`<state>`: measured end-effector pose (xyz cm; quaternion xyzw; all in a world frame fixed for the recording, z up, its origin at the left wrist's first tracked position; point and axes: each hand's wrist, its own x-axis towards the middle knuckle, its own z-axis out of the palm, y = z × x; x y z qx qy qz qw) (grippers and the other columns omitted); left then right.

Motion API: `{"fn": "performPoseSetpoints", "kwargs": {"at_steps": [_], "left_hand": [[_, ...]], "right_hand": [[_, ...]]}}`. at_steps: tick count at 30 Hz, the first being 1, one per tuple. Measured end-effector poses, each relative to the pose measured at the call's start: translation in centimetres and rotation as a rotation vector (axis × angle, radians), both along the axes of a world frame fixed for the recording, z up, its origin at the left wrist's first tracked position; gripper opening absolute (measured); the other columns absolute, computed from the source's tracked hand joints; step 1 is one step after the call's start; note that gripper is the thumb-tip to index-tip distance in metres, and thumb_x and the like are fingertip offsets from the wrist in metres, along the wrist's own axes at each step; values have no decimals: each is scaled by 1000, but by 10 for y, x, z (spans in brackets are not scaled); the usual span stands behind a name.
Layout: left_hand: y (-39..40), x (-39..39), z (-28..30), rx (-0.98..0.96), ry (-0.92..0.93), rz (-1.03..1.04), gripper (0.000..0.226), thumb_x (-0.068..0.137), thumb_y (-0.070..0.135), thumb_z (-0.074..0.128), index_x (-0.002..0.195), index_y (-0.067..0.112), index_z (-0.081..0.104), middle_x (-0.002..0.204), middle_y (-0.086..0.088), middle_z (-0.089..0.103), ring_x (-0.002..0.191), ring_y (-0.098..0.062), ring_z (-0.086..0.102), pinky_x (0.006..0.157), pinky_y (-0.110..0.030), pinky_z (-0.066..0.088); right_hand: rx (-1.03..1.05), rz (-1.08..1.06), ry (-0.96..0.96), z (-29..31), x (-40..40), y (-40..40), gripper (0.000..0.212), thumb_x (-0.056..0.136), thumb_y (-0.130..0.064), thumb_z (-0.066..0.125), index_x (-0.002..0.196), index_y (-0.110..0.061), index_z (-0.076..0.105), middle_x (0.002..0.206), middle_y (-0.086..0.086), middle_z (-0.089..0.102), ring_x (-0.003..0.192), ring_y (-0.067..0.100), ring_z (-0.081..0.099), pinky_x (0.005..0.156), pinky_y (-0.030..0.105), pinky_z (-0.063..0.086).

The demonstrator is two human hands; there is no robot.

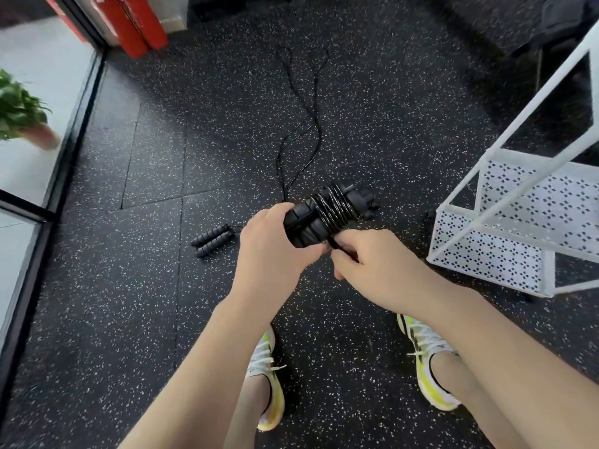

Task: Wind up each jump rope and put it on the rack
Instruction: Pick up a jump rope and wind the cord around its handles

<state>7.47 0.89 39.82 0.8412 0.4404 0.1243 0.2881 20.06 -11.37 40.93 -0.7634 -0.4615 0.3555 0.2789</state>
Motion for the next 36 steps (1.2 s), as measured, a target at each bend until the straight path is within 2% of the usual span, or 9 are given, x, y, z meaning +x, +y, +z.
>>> {"fn": "performPoseSetpoints", "kwargs": {"at_steps": [3, 5, 9, 12, 14, 16, 21, 30, 36], "left_hand": [[2, -2, -4, 36, 65, 12, 47, 68, 41, 88, 107, 26, 67, 94, 9, 65, 87, -14, 57, 66, -8, 32], [4, -3, -7, 43, 94, 12, 44, 70, 39, 88, 105, 24, 67, 93, 7, 62, 88, -16, 55, 64, -18, 32], [5, -6, -11, 80, 188, -59, 53, 69, 37, 91, 114, 24, 65, 97, 8, 53, 100, -20, 50, 77, -25, 29], [5, -6, -12, 88, 209, -140, 54, 68, 36, 92, 113, 23, 65, 98, 7, 55, 100, -20, 48, 78, -25, 29], [3, -5, -13, 120, 225, -210, 50, 68, 36, 92, 108, 22, 64, 98, 6, 58, 99, -20, 49, 80, -28, 34], [1, -5, -12, 117, 234, -274, 52, 68, 37, 91, 111, 23, 65, 103, 6, 62, 102, -20, 50, 86, -31, 39], [-6, -4, -10, 68, 192, -431, 60, 68, 35, 90, 121, 27, 64, 108, 13, 62, 108, -18, 44, 94, -35, 42], [-13, -5, 3, -50, 70, -524, 67, 69, 26, 92, 129, 34, 63, 121, 24, 58, 123, -6, 40, 102, -25, 35], [-16, -5, 16, -129, -109, -509, 64, 63, 28, 95, 118, 41, 66, 119, 27, 63, 124, -6, 52, 104, -39, 45]], "right_hand": [[-13, 52, 1, 0, -1, -2, 22, 98, -20, 52, 81, -19, 66, 63, -12, 68, 37, 3, 43, 41, 17, 32], [-8, 76, -22, 0, -1, -3, 16, 96, -22, 56, 88, -21, 69, 68, -5, 70, 41, 3, 44, 43, 19, 35], [62, 91, -48, 4, -2, -6, 20, 94, -21, 64, 109, -30, 74, 82, -12, 75, 73, 2, 68, 72, 27, 58], [93, 121, -125, 6, 1, -8, 20, 95, -23, 64, 109, -33, 74, 75, -10, 72, 60, 6, 65, 63, 34, 56], [90, 110, -193, 7, 6, -10, 18, 95, -30, 65, 110, -35, 73, 75, -13, 69, 54, 5, 59, 55, 27, 51], [105, 86, -225, 8, 13, -10, 16, 92, -37, 70, 107, -38, 73, 82, -18, 69, 59, -1, 57, 61, 23, 50], [109, -1, -142, 9, 35, -11, 12, 82, -45, 78, 92, -43, 71, 80, -21, 68, 73, 0, 62, 72, 33, 54], [126, -30, 23, 16, 59, -18, 9, 78, -30, 84, 83, -33, 77, 79, -23, 71, 76, -5, 63, 63, 5, 39], [170, -31, 142, 17, 67, -19, 6, 85, -26, 77, 88, -29, 80, 84, -14, 77, 82, 3, 70, 79, 14, 49]]}}
